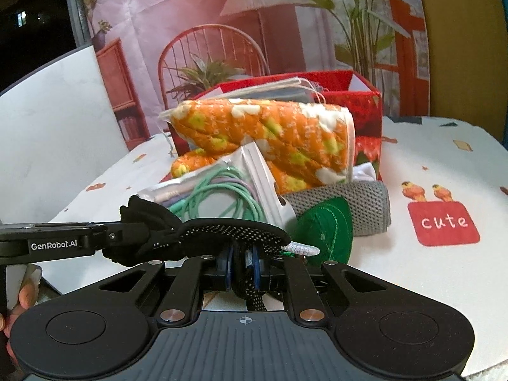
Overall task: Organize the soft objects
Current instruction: 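Lift the black strap with the left gripper and drop it into the red box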
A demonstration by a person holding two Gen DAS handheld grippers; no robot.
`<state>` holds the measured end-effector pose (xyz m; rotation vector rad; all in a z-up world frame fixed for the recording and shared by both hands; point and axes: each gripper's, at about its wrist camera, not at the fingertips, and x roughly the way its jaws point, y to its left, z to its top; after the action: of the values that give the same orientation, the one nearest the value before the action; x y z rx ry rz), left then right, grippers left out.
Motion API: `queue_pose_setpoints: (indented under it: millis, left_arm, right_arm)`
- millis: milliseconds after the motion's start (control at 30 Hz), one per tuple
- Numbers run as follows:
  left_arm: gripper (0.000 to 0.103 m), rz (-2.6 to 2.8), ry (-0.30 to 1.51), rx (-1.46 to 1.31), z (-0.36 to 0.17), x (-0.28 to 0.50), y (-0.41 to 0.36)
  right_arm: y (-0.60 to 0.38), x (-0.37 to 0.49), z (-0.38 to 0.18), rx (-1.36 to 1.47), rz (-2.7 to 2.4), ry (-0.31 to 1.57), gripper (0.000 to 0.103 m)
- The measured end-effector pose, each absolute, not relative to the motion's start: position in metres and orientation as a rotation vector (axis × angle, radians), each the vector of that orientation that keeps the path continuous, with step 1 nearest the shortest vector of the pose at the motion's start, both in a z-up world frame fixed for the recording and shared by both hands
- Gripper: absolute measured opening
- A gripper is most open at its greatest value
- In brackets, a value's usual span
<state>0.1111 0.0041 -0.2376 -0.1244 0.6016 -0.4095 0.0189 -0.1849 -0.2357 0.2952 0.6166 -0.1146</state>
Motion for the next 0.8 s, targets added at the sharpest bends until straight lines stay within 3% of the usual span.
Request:
queue_pose_setpoints:
  millis: [400, 800]
  left_arm:
    - [0.017, -0.403, 0.438, -0.101, -0.168, 0.113, 0.004]
    - [0.017, -0.411, 0.357, -0.096, -0.096, 0.178, -0.016]
  right_arm:
    - [-0.187, 0.025, -0.177, 0.218, -0.075, 0.464, 0.011]
    - [-0.225, 0.094, -0.105, 0.122, -0.030, 0.392, 0.011]
